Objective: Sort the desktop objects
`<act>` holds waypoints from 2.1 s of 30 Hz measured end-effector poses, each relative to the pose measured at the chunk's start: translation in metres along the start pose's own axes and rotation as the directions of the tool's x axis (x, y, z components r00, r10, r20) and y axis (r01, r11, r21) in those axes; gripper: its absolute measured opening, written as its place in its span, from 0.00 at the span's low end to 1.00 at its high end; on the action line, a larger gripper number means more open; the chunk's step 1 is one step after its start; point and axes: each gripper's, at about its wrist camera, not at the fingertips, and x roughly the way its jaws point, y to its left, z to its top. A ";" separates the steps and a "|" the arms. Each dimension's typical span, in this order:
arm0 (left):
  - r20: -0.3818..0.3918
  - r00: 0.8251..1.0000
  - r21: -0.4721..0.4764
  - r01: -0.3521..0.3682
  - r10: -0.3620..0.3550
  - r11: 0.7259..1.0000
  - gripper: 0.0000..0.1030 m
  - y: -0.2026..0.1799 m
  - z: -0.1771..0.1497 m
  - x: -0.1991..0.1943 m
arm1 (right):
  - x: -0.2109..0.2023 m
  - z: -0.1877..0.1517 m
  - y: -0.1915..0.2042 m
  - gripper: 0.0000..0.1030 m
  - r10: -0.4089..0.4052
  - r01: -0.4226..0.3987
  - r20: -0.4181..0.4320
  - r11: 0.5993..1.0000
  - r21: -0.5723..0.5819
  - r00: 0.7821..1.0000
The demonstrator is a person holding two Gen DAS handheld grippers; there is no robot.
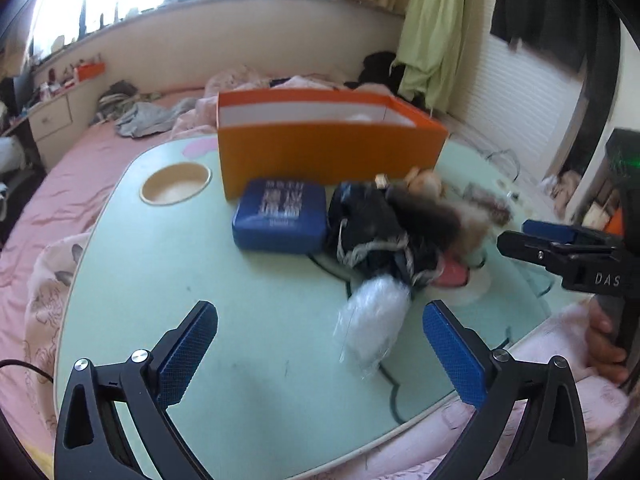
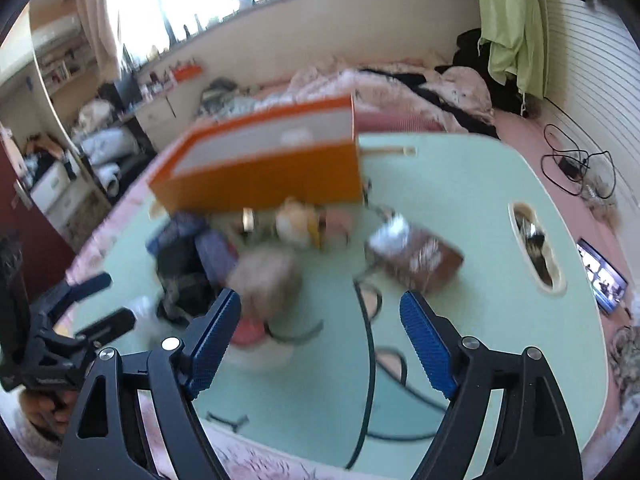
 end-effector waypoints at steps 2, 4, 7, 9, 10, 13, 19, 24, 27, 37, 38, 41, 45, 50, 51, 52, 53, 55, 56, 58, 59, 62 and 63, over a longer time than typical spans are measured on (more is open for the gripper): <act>-0.017 1.000 0.010 -0.023 0.023 1.000 0.99 -0.003 -0.004 0.009 | 0.010 -0.008 0.005 0.79 -0.053 0.052 -0.032 0.998 -0.030 0.998; -0.007 0.998 0.042 -0.066 0.066 0.997 1.00 -0.007 -0.008 0.013 | 0.021 -0.011 0.007 0.81 -0.069 0.065 -0.083 0.997 -0.045 0.994; 0.058 0.996 0.071 -0.078 0.074 0.994 1.00 -0.011 -0.018 0.013 | 0.025 -0.009 0.012 0.92 -0.110 0.101 -0.101 0.991 -0.086 0.989; 0.078 0.994 0.070 -0.079 0.074 0.994 1.00 -0.011 -0.020 0.012 | 0.027 -0.010 0.015 1.00 -0.125 0.113 -0.114 0.988 -0.102 0.986; 0.079 0.994 0.070 -0.077 0.071 0.995 1.00 -0.010 -0.020 0.012 | 0.026 -0.010 0.015 1.00 -0.124 0.112 -0.114 0.988 -0.105 0.986; 0.085 0.994 0.070 -0.076 0.070 0.995 1.00 -0.009 -0.020 0.012 | 0.024 -0.011 0.015 1.00 -0.124 0.112 -0.113 0.988 -0.106 0.986; 0.094 0.993 0.071 -0.075 0.068 0.995 1.00 -0.011 -0.019 0.011 | 0.027 -0.013 0.015 1.00 -0.116 0.103 -0.115 0.988 -0.114 0.987; 0.096 0.993 0.071 -0.075 0.068 0.995 1.00 -0.011 -0.020 0.011 | 0.030 -0.012 0.017 1.00 -0.116 0.103 -0.116 0.988 -0.117 0.986; 0.096 0.993 0.071 -0.075 0.068 0.995 1.00 -0.011 -0.020 0.011 | 0.030 -0.013 0.017 1.00 -0.116 0.103 -0.114 0.988 -0.116 0.987; 0.096 0.993 0.071 -0.075 0.068 0.995 1.00 -0.011 -0.020 0.011 | 0.032 -0.011 0.016 1.00 -0.118 0.105 -0.114 0.988 -0.116 0.986; 0.097 0.993 0.071 -0.075 0.068 0.995 1.00 -0.011 -0.020 0.011 | 0.032 -0.011 0.016 1.00 -0.119 0.106 -0.115 0.988 -0.116 0.986; 0.097 0.993 0.071 -0.075 0.068 0.995 1.00 -0.011 -0.020 0.011 | 0.032 -0.011 0.016 1.00 -0.122 0.109 -0.114 0.988 -0.113 0.986; 0.097 0.993 0.070 -0.075 0.068 0.995 1.00 -0.011 -0.021 0.011 | 0.033 -0.012 0.014 1.00 -0.125 0.113 -0.110 0.988 -0.110 0.986; 0.098 0.993 0.070 -0.074 0.067 0.995 1.00 -0.012 -0.020 0.011 | 0.024 -0.014 0.004 0.98 -0.029 0.022 -0.073 0.996 -0.087 0.997; 0.098 0.993 0.070 -0.074 0.067 0.995 1.00 -0.012 -0.020 0.011 | 0.016 -0.013 -0.006 0.98 -0.003 0.002 -0.031 0.999 -0.038 1.000; 0.099 0.993 0.070 -0.074 0.067 0.995 1.00 -0.012 -0.020 0.011 | 0.008 -0.011 -0.016 0.98 0.009 -0.009 0.018 1.000 0.012 1.000; 0.099 0.993 0.071 -0.074 0.067 0.995 1.00 -0.013 -0.020 0.011 | 0.002 -0.010 -0.024 0.98 0.013 -0.016 0.056 0.999 0.048 0.998; 0.099 0.993 0.070 -0.074 0.067 0.995 1.00 -0.013 -0.020 0.011 | -0.008 -0.004 -0.045 0.98 -0.020 0.006 0.118 0.993 0.116 0.993; 0.099 0.993 0.070 -0.074 0.067 0.995 1.00 -0.013 -0.020 0.011 | -0.008 0.000 -0.051 0.98 -0.050 0.035 0.118 0.991 0.127 0.992; 0.099 0.993 0.071 -0.074 0.067 0.995 1.00 -0.013 -0.020 0.011 | -0.002 0.007 -0.060 0.96 -0.112 0.100 0.096 0.988 0.120 0.989; 0.099 0.993 0.070 -0.074 0.067 0.995 1.00 -0.013 -0.020 0.011 | 0.002 0.009 -0.061 0.95 -0.118 0.108 0.087 0.988 0.111 0.989; 0.100 0.993 0.071 -0.074 0.067 0.995 1.00 -0.013 -0.020 0.011 | 0.020 0.020 -0.058 0.95 -0.130 0.127 0.039 0.989 0.070 0.991; 0.100 0.993 0.070 -0.074 0.067 0.995 1.00 -0.013 -0.020 0.011 | 0.028 0.025 -0.055 0.95 -0.144 0.143 0.019 0.989 0.047 0.989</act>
